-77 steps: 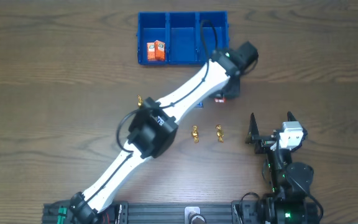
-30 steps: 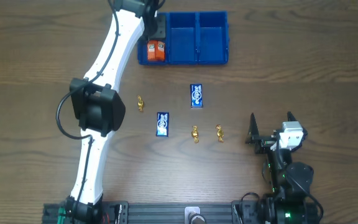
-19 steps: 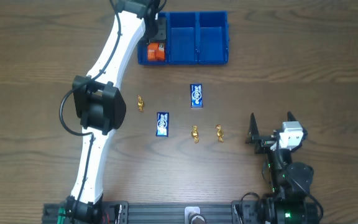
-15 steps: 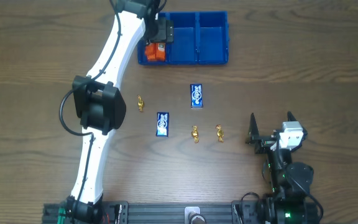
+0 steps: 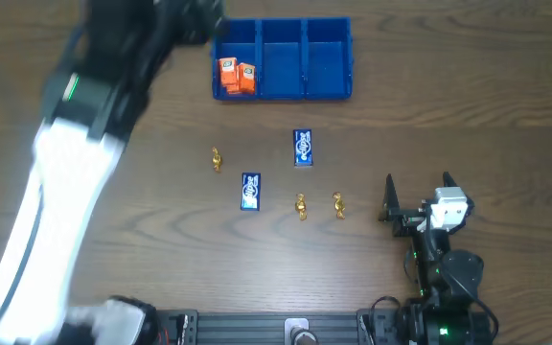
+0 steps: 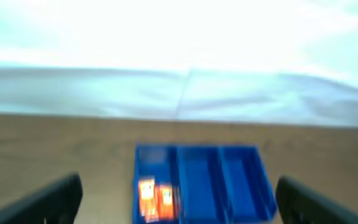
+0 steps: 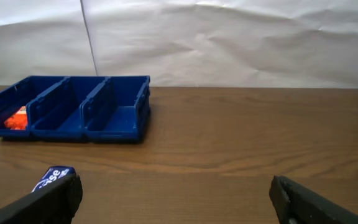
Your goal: Sort Candies Into Trays
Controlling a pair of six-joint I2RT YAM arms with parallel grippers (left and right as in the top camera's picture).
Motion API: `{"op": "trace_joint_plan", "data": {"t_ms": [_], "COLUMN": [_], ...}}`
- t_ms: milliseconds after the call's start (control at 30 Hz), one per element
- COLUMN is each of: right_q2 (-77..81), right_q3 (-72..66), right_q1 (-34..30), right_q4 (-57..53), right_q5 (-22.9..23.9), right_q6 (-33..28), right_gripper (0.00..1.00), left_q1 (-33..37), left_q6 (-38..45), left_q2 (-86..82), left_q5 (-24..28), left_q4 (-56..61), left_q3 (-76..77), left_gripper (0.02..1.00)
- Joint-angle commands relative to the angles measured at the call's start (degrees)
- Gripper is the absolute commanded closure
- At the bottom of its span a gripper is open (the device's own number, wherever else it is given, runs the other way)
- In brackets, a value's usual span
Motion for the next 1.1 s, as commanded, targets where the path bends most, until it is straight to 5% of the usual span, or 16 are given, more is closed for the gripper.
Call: {"op": "trace_joint_plan", "data": {"t_ms": [33,367,767,1100], "right_q2": [-0.4,-0.4,-0.4,-0.4], "right_q3": [-0.2,-0.2,-0.2,-0.2], "right_q1": [0.2,0.2,0.2,0.2], "right_q4": [-0.1,-0.1,-0.1,-0.1], "right_q5": [-0.1,-0.1,-0.1,-0.1], "right_q6": [0.6,0.6,0.6,0.6], "right_gripper": [0.003,0.003,0.003,0.003], "left_q1": [0.8,11.8,16.2,16.7], "left_q6": [6.6,6.8,6.8,7.7], "left_q2": [-19.6,-59.2,-82.1,-84.9], "left_q5": [-1.5,2.4,5.8,5.8], "left_q4": [20.7,43.2,43.3,26.8], "left_q3": [-33.4,-73.7,-97.1,-97.2], "left_gripper": [0.023,0.02,0.023,0.02]}}
